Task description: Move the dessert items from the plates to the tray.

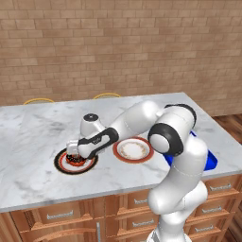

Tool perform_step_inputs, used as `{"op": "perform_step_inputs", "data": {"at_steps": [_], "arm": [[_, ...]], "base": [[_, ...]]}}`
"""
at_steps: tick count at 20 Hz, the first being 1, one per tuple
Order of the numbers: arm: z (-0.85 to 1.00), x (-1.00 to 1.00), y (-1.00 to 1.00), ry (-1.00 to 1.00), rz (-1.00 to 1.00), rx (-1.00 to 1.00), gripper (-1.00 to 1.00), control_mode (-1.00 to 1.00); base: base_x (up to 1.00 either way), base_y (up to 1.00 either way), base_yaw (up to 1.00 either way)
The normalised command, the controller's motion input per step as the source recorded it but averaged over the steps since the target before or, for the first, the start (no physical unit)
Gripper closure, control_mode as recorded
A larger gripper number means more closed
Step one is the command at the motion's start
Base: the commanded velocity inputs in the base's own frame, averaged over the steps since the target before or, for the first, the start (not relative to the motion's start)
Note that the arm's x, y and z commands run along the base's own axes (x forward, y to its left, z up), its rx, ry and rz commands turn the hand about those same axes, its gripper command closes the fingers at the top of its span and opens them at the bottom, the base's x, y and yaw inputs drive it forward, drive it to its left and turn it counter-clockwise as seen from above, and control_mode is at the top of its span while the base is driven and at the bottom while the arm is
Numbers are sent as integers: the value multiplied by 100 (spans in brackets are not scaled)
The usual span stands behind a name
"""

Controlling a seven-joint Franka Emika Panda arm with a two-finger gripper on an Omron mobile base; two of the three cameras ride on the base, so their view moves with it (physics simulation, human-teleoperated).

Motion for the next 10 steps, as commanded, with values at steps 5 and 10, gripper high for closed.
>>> {"op": "perform_step_inputs", "data": {"at_steps": [5,10], "arm": [[-12,17,0,0,0,0,-100,-100],[-22,4,0,0,0,0,-100,-100]], "base": [[0,0,0],[0,0,0]]}}
